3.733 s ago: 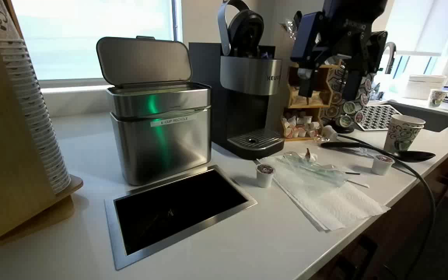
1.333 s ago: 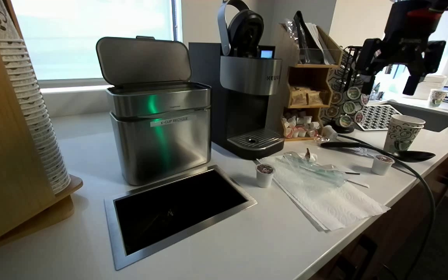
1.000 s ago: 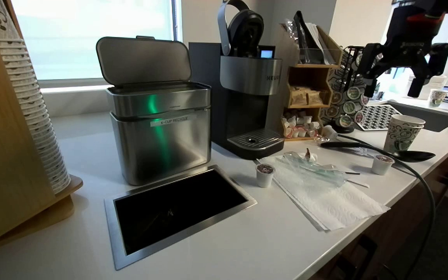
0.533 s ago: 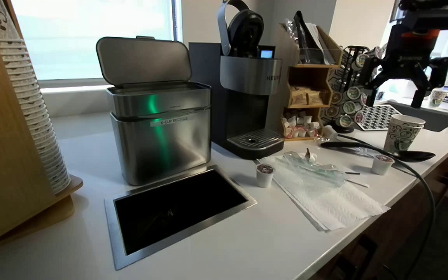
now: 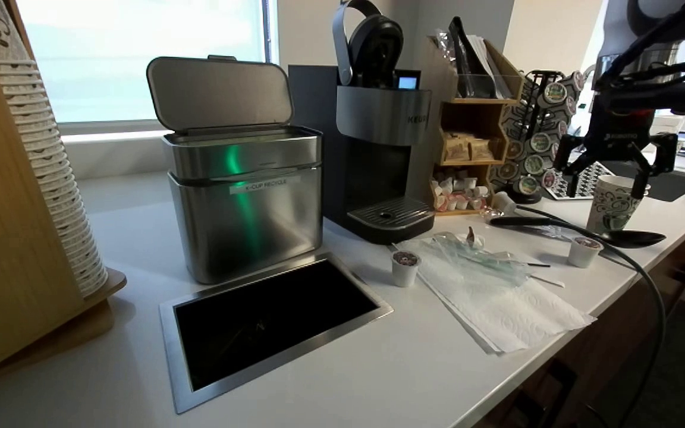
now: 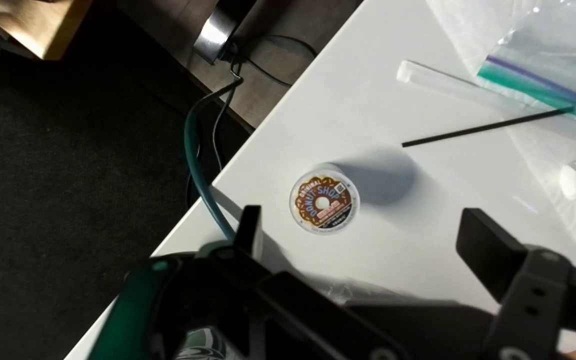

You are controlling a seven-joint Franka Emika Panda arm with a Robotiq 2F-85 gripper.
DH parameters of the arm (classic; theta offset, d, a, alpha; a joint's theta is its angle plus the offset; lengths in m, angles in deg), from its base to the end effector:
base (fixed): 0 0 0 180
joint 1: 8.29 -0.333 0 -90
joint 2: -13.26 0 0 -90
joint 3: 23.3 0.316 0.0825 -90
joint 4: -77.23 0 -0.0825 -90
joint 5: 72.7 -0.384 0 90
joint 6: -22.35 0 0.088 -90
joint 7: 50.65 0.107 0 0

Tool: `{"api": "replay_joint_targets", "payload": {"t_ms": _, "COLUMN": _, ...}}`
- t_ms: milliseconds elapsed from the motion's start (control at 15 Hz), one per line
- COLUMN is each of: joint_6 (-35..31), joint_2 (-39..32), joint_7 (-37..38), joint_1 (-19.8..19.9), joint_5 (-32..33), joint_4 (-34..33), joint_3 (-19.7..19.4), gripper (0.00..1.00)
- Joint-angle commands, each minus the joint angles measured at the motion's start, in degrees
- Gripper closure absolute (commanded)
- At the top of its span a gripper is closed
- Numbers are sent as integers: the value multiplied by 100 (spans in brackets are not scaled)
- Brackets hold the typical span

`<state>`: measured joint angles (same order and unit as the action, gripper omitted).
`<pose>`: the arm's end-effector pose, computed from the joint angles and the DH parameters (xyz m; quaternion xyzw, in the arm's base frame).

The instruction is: Put the right coffee pod in the cup

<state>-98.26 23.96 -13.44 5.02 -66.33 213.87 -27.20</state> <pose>0.4374 -0.1411 0.3855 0.9016 -0.4283 -0.0387 0.0476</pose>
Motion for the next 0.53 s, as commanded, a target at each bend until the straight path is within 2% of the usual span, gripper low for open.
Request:
{"api": "replay_joint_targets", "payload": {"t_ms": 0, "joint_6": 10, "joint_2": 10, "joint_7": 9, "joint_1": -79, "joint_5": 13, "joint_4": -23, "joint_3": -67, "gripper": 0}}
{"api": "replay_joint_targets", "payload": {"t_ms": 133, "joint_6": 10, "joint_2": 57, "joint_7": 8, "joint_1": -96, "joint_5": 11, "joint_4": -30, "joint_3": -53, "gripper": 0}}
{"api": "replay_joint_targets", "payload": {"t_ms": 467, "joint_6": -437, "joint_2": -119, "joint_7": -314, "joint_1": -19, "joint_5": -325, "joint_4": 225, "joint_3": -312, "gripper": 0}}
